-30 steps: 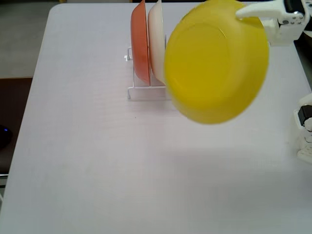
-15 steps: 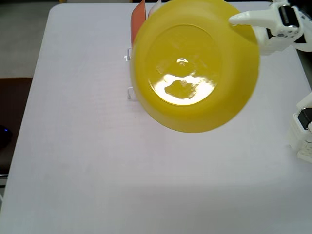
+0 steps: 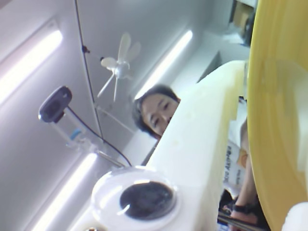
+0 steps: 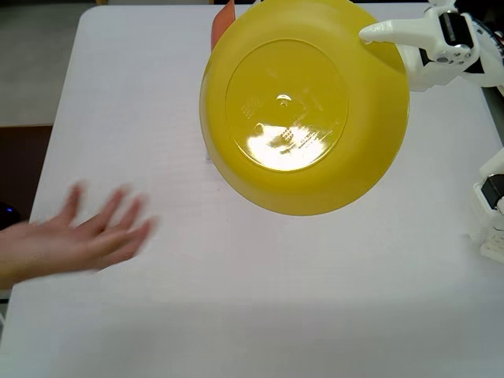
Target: Could you take three plates?
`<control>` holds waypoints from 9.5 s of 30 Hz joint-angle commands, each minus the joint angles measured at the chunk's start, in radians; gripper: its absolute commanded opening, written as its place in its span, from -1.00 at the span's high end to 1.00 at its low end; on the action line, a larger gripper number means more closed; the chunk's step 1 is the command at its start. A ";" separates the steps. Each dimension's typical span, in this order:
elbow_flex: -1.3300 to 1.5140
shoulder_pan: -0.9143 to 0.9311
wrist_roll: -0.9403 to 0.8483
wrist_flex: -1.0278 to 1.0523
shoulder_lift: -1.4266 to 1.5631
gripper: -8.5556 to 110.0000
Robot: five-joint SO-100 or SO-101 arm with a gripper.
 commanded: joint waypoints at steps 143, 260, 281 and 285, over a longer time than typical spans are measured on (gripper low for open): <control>-0.190 -0.006 0.101 -0.035 -0.135 0.86; 1.385 0.390 0.278 0.202 0.821 0.86; 1.703 0.382 0.258 0.268 1.117 0.86; 1.729 0.377 0.241 0.261 1.118 0.86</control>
